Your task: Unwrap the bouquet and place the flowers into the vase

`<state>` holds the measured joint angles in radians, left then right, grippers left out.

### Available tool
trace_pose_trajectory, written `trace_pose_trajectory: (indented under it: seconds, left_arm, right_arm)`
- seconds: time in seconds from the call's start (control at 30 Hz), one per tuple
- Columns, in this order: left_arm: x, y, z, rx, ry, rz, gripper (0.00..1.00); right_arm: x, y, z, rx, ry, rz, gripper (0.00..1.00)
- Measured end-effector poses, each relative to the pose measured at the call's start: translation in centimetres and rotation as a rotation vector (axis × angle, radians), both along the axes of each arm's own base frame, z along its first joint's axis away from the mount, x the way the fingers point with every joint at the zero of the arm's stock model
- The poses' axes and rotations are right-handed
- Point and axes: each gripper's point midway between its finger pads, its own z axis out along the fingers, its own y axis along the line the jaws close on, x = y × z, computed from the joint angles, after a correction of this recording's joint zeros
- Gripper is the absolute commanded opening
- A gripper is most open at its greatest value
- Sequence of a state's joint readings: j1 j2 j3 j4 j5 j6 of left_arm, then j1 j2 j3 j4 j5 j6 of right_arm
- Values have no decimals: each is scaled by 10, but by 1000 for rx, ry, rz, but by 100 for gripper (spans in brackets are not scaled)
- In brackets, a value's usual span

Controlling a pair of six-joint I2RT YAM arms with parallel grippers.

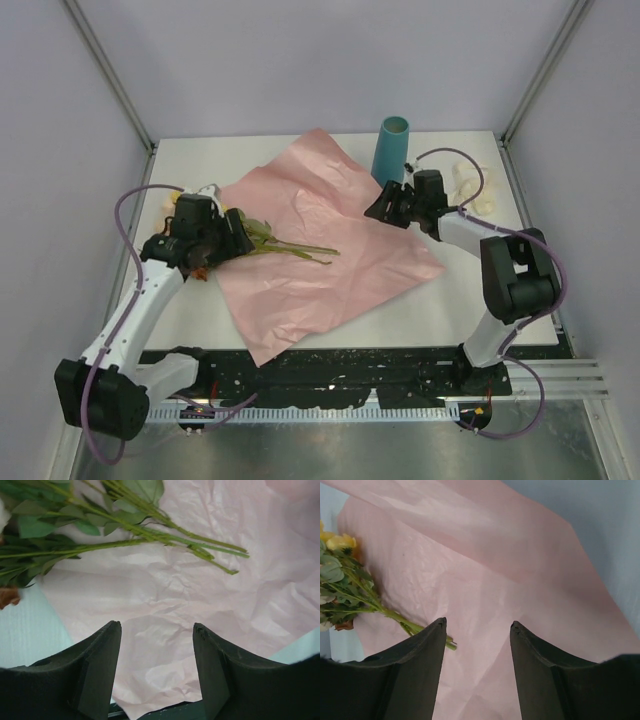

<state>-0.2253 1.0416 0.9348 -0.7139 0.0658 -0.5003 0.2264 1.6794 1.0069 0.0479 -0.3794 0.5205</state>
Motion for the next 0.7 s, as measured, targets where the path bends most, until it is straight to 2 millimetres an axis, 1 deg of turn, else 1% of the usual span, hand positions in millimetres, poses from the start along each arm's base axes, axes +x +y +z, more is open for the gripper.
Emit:
trace_pose_trajectory:
  seconds: [0.07,0.1,0.17,0.2,0.37,0.43,0.47,0.53,0.6,0.7]
  left_arm:
    - [12,-14,0,-60,15,-24,61]
    - [22,-24,2,-102,17,-40,61]
    - [42,-39,5,-160,15,-62,61]
    - [57,-50,7,-191,16,-80,60]
    - [116,-76,13,-252,16,-120,58]
    - [129,-80,9,-255,17,-124,59]
    - [132,-80,6,-251,22,-121,60]
    - [130,-77,1,-235,38,-109,60]
    - [129,-74,1,-217,39,-99,59]
    - [122,-65,3,-177,40,-82,61]
  right_arm:
    - [1,0,-24,1,29,-7,58]
    - [0,-1,-35,-3,47,-12,58]
    - [-1,-4,-49,-13,66,-25,57]
    - [-1,-6,-54,-22,67,-39,57]
    - [3,-15,-59,-43,54,-95,57]
    - [5,-13,-57,-30,43,-103,57]
    - [7,-9,-55,-22,34,-101,57]
    - [11,0,-46,-12,10,-89,55]
    - [19,22,-29,1,-36,-55,54]
    - [42,66,11,55,-145,-1,51]
